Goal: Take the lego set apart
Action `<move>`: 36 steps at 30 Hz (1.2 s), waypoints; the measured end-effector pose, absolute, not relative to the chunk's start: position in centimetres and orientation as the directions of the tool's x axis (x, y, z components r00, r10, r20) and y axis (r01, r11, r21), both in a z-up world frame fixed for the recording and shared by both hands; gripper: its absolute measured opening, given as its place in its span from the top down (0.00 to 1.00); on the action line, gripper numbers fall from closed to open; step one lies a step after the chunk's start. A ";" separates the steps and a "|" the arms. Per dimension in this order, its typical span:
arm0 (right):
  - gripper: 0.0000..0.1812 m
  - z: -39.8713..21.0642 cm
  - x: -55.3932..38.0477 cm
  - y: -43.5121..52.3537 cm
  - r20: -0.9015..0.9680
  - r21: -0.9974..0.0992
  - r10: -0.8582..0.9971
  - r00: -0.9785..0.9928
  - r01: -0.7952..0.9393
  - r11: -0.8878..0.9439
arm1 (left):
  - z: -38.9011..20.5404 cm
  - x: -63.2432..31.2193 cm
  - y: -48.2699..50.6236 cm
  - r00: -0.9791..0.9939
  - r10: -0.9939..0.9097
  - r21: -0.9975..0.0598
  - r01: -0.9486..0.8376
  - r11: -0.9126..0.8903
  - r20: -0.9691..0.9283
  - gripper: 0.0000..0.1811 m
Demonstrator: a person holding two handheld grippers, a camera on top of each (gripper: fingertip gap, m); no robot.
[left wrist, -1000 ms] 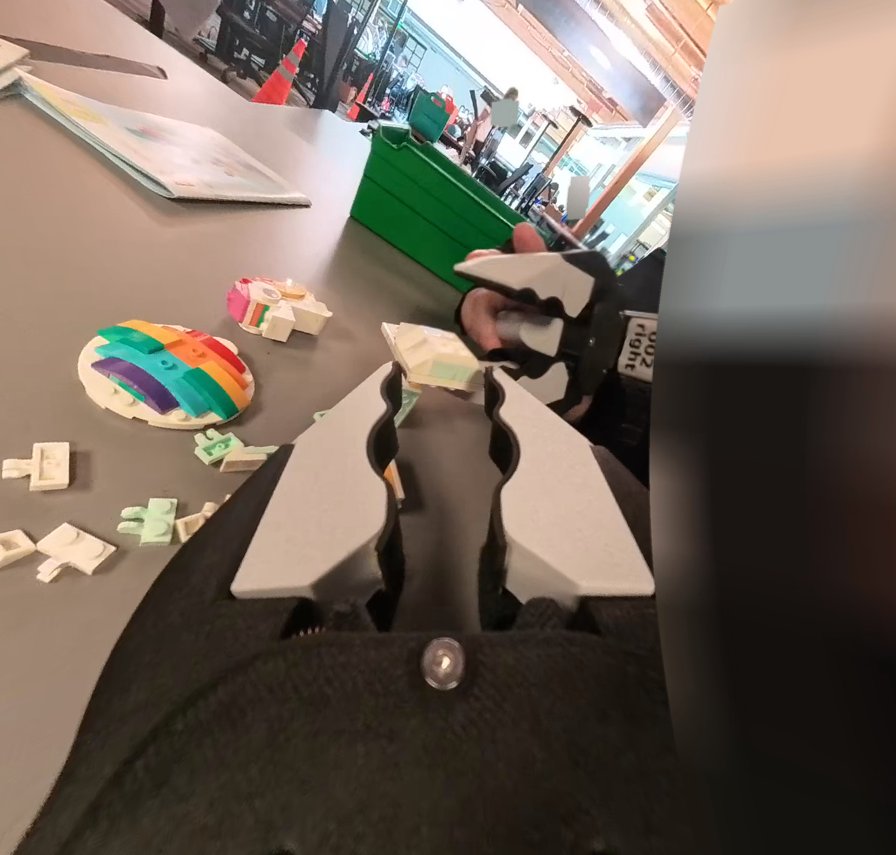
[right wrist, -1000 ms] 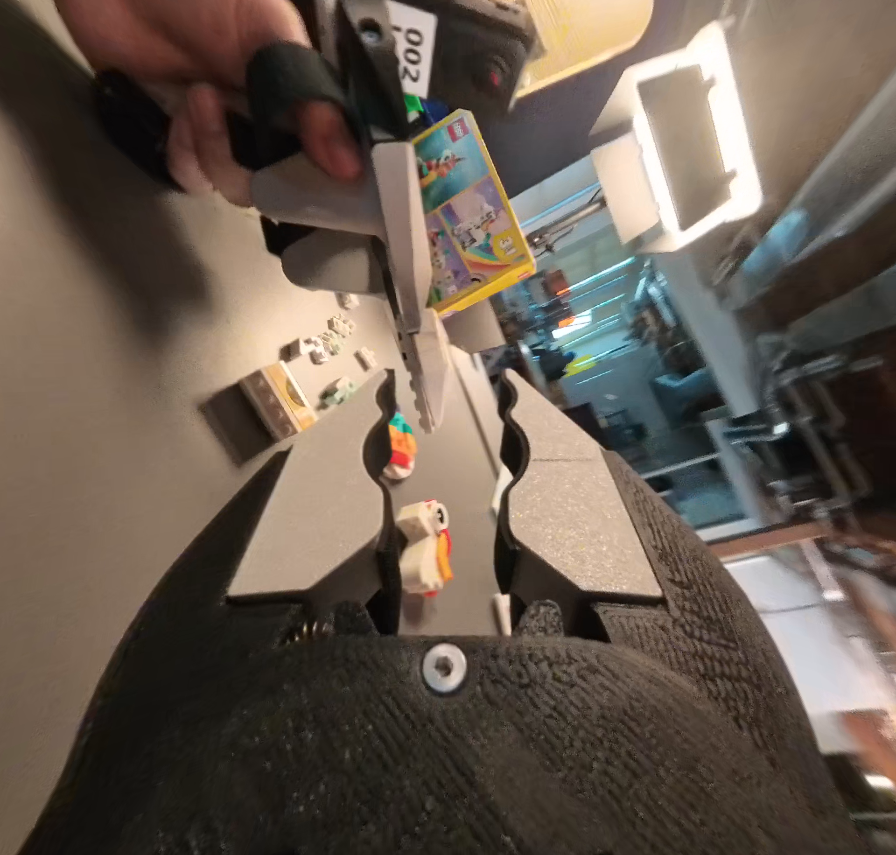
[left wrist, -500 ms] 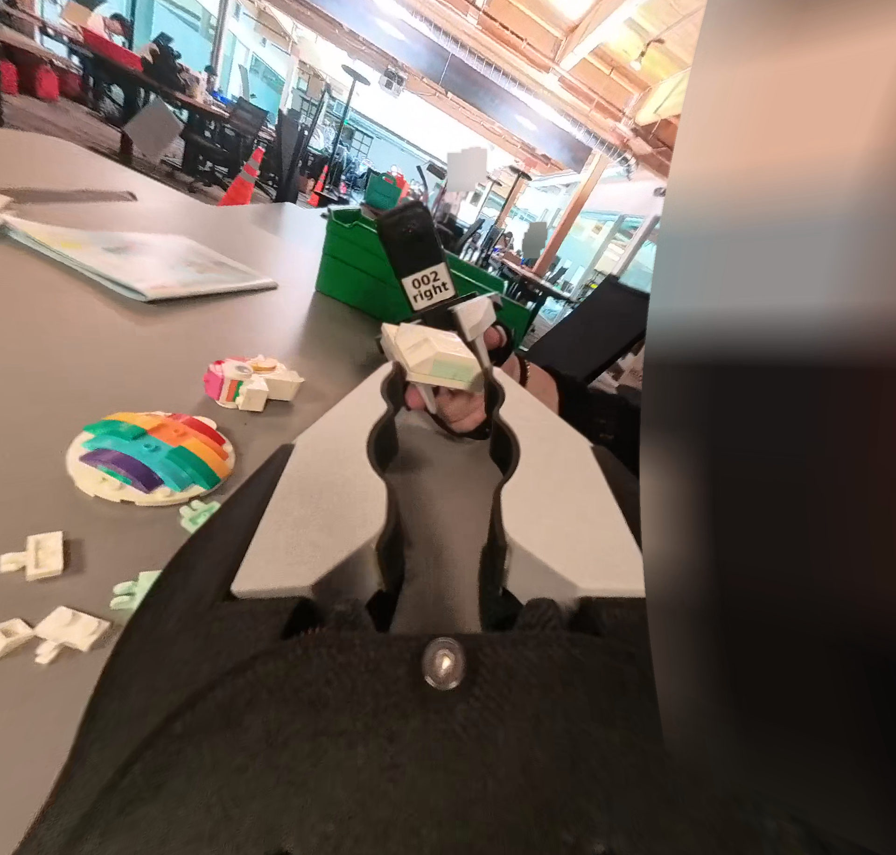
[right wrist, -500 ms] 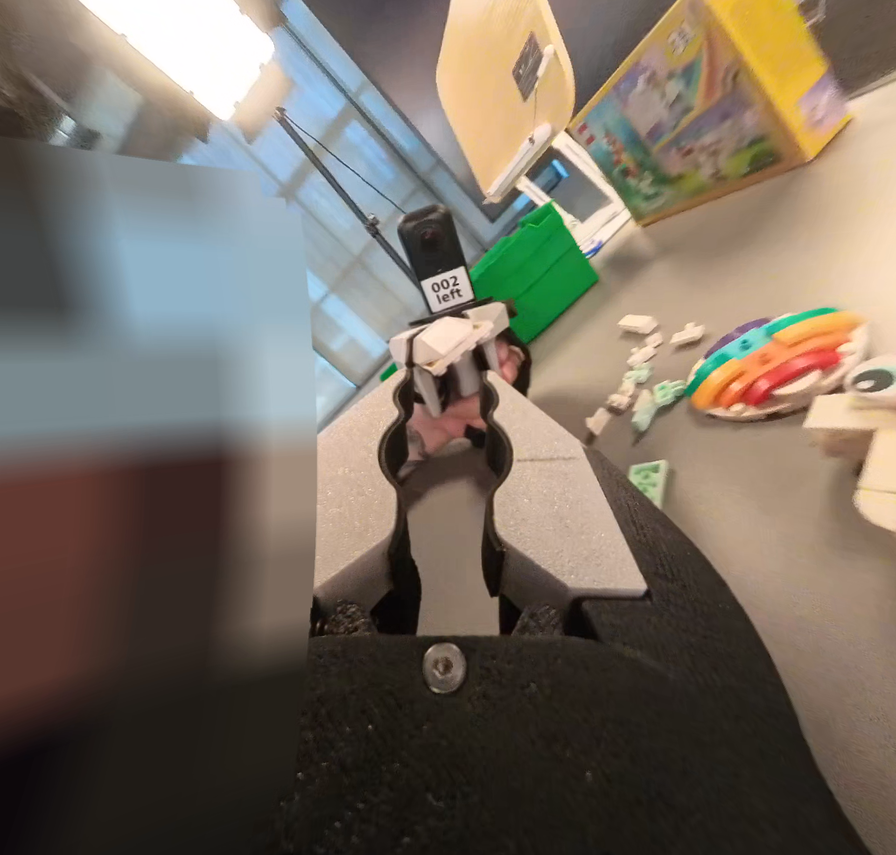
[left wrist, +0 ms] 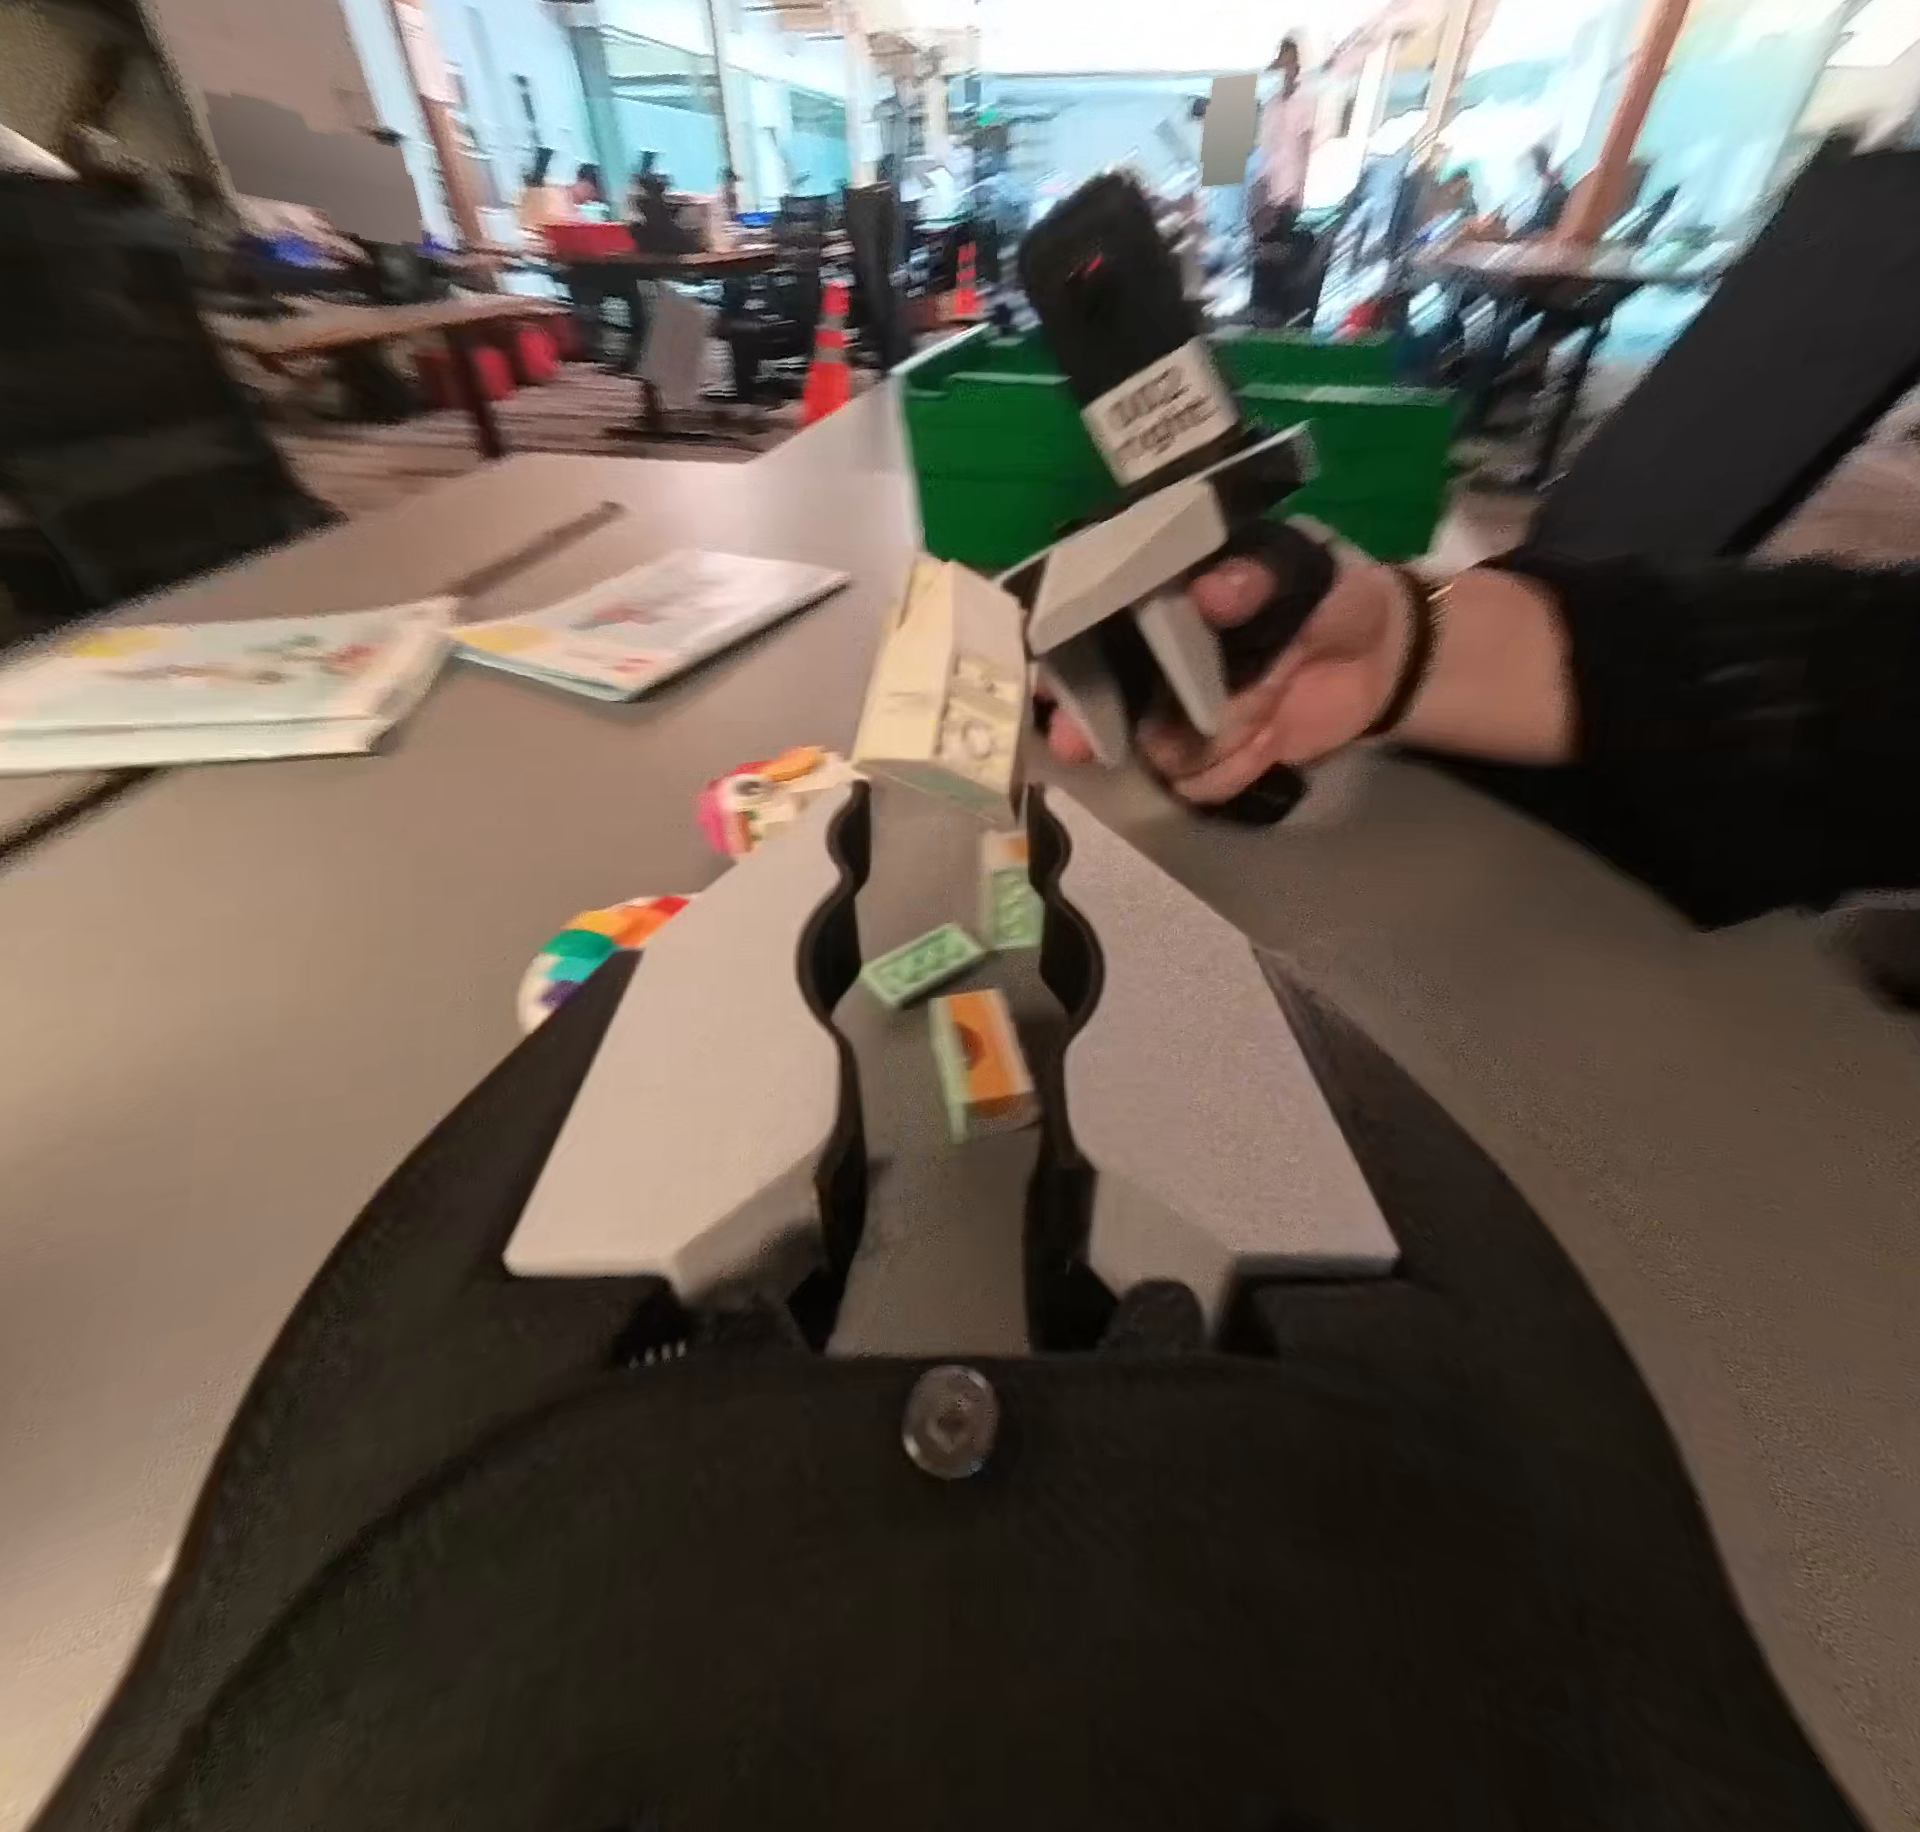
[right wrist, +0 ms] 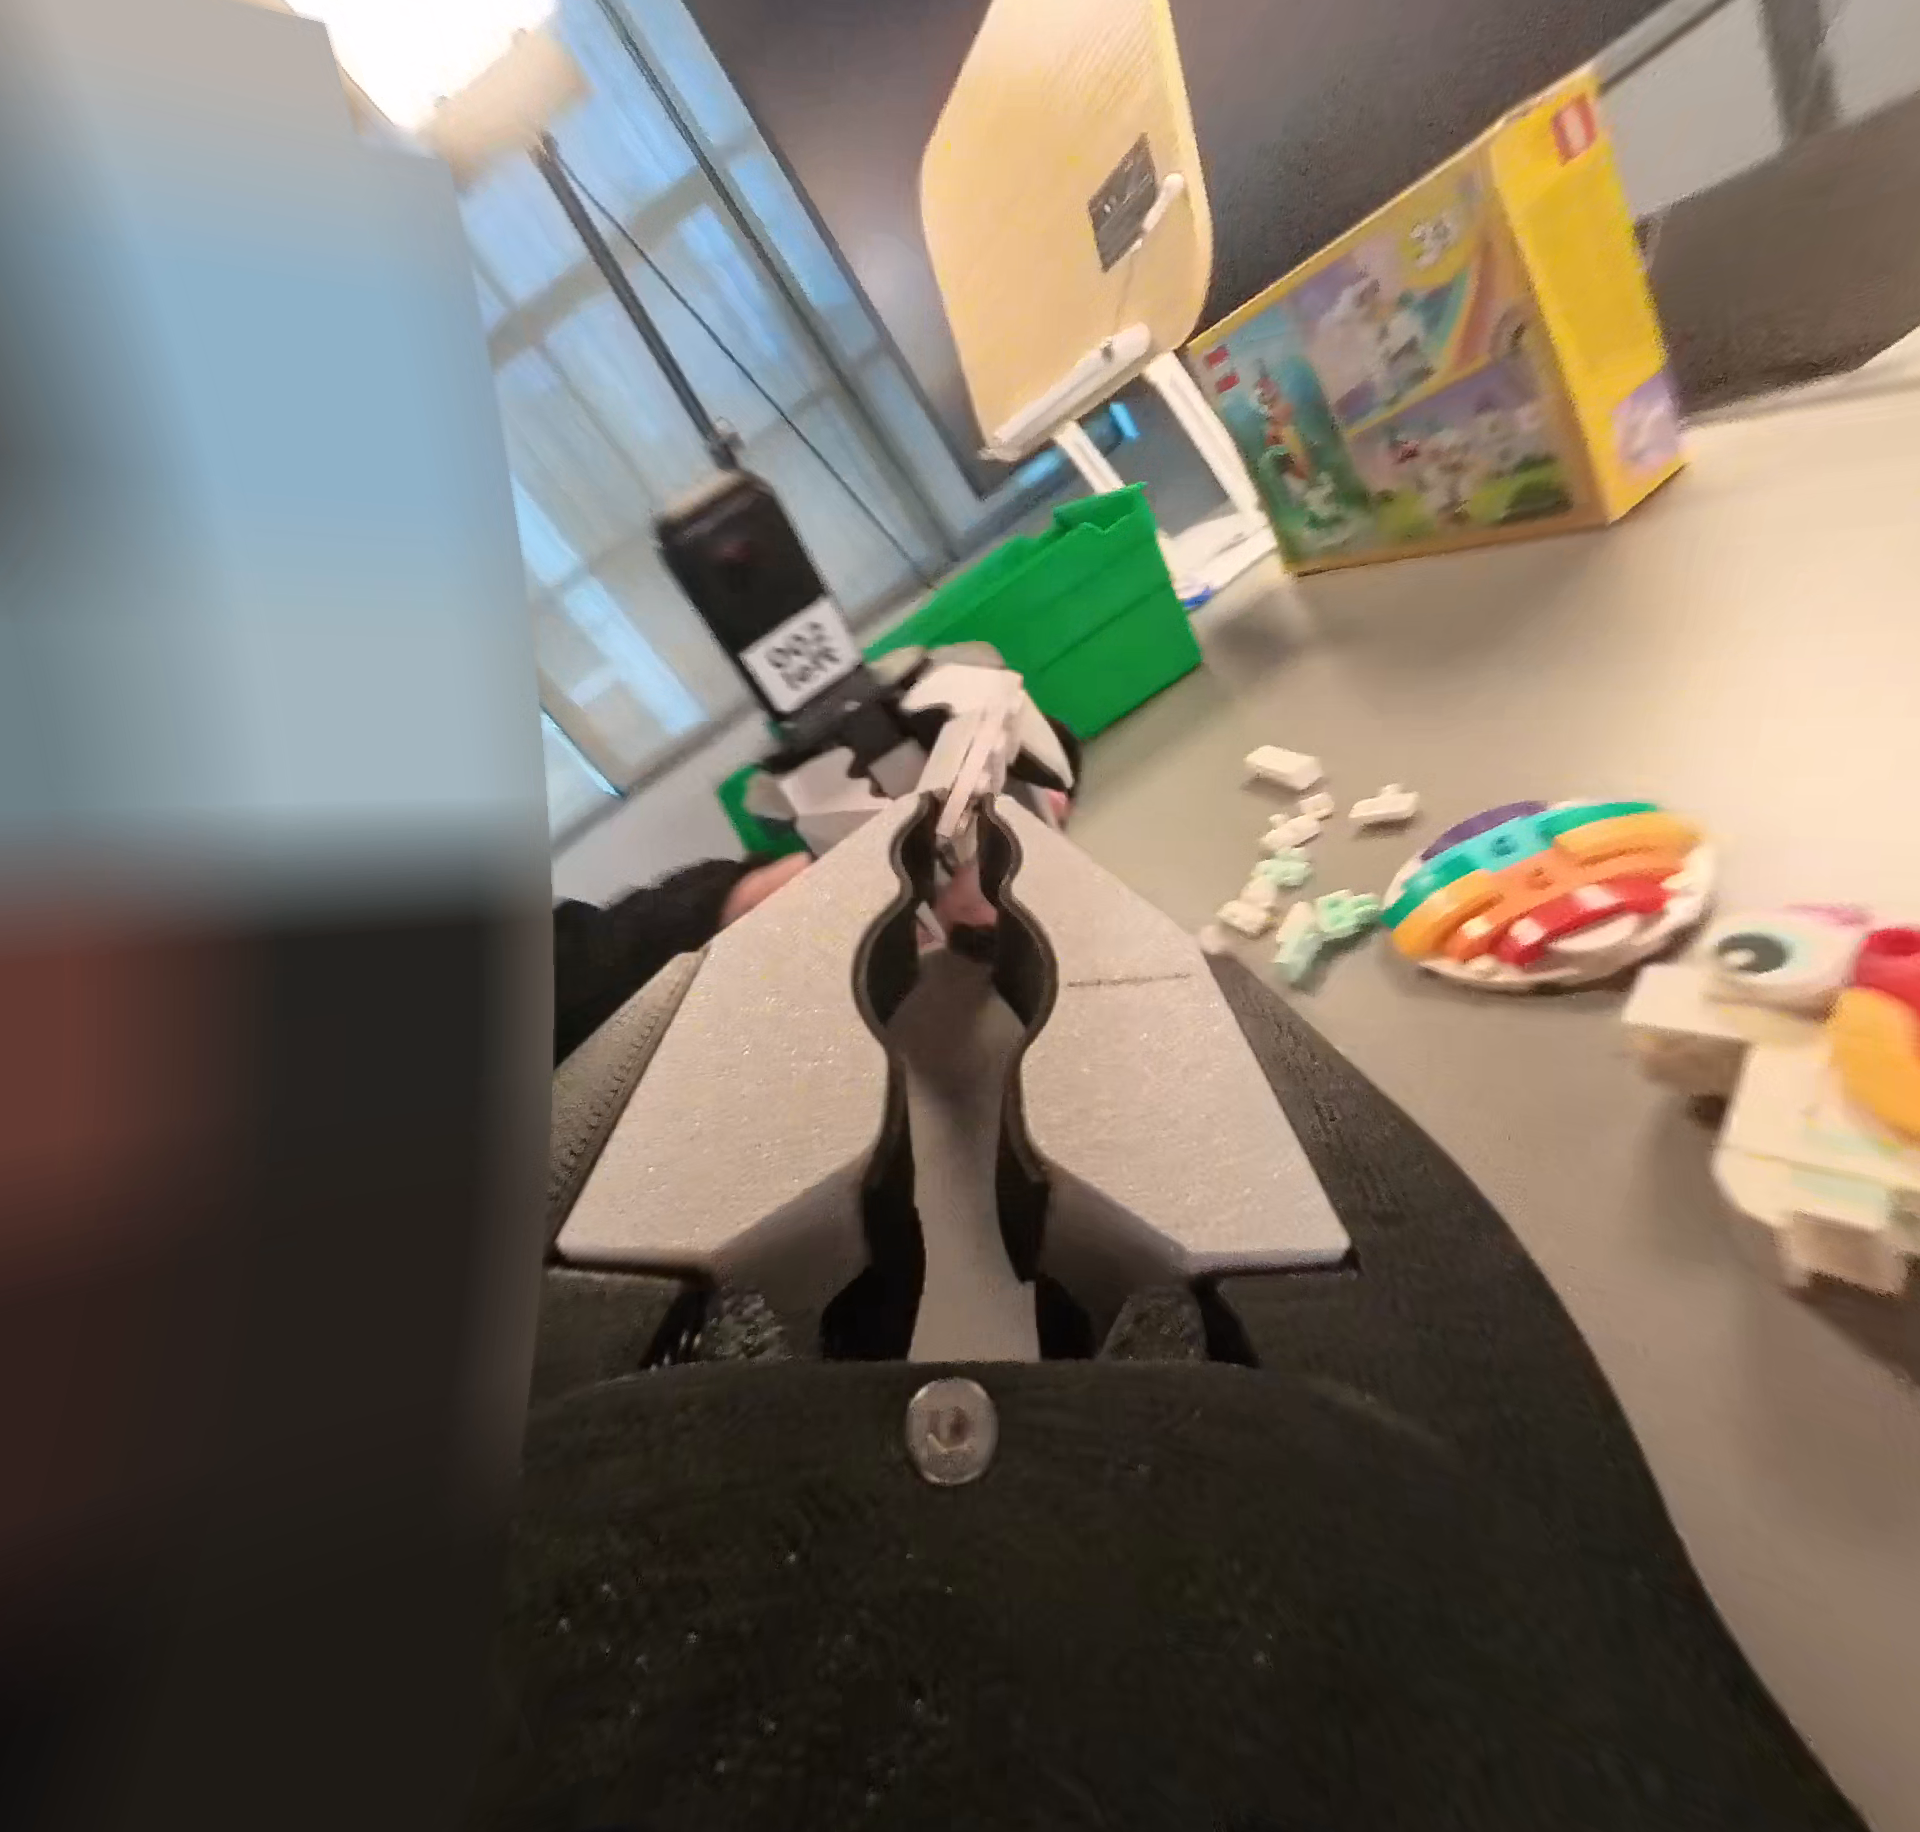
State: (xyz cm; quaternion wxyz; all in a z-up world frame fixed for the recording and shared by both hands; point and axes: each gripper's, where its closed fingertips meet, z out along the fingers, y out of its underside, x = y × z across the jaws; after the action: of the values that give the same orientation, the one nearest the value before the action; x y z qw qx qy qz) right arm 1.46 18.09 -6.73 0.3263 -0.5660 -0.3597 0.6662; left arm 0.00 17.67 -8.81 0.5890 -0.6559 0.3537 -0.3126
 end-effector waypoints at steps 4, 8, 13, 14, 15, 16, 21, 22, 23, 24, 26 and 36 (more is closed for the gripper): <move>0.98 -7.6 0.9 17.8 -0.265 -0.963 0.964 -0.017 0.046 -0.264 | -9.1 -0.3 18.4 0.642 -0.691 -0.934 -0.327 0.145 -0.332 0.77; 0.97 -8.7 0.4 16.8 -0.011 -0.990 1.000 0.000 0.143 -0.011 | -10.4 0.8 18.0 0.597 -0.691 -0.892 -0.424 0.160 -0.407 0.74; 0.98 -9.3 1.0 14.8 0.188 -0.963 0.975 -0.122 0.172 0.207 | -11.1 1.7 15.9 0.459 -0.853 -0.938 -0.334 0.093 -0.248 0.77; 0.97 -9.2 1.2 14.3 0.209 -0.960 0.965 -0.156 0.155 0.233 | -11.1 1.9 15.2 0.416 -0.886 -0.947 -0.312 0.074 -0.206 0.80; 0.98 -9.1 1.3 13.8 0.219 -0.959 0.958 -0.184 0.140 0.246 | -11.0 2.0 14.5 0.369 -0.913 -0.955 -0.291 0.062 -0.172 0.85; 0.98 -9.1 1.4 13.5 0.215 -0.961 0.956 -0.201 0.130 0.244 | -10.9 2.1 14.1 0.339 -0.929 -0.960 -0.276 0.053 -0.149 0.86; 0.96 -9.1 1.1 15.4 0.135 -0.980 0.986 -0.100 0.133 0.148 | -11.0 1.5 15.9 0.448 -0.834 -0.913 -0.379 0.148 -0.321 0.89; 0.96 -9.0 1.1 15.8 0.117 -0.984 0.990 -0.076 0.127 0.126 | -11.1 1.2 16.5 0.469 -0.784 -0.877 -0.442 0.189 -0.406 0.90; 0.94 -8.8 1.1 16.0 0.112 -0.986 0.992 -0.066 0.116 0.119 | -11.2 0.8 17.0 0.474 -0.723 -0.825 -0.511 0.239 -0.503 0.90; 0.91 -8.6 1.2 16.1 0.127 -0.986 0.990 -0.054 0.105 0.132 | -11.5 0.5 17.3 0.453 -0.664 -0.761 -0.584 0.283 -0.595 0.91; 0.87 -8.6 1.1 16.3 0.200 -0.973 0.980 -0.023 0.117 0.201 | -12.2 0.1 17.8 0.391 -0.571 -0.637 -0.698 0.328 -0.722 0.91; 0.92 -11.8 0.5 15.3 0.495 -0.817 0.864 -0.087 0.292 0.497 | -14.3 0.4 18.0 0.241 -0.505 -0.454 -0.817 0.354 -0.828 0.90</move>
State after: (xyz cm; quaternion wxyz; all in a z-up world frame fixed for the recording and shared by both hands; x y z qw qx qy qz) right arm 0.49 15.25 -11.76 0.5279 -0.4218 -0.6856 0.2709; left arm 0.36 17.97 -14.26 0.5630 -0.5510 0.6002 0.1385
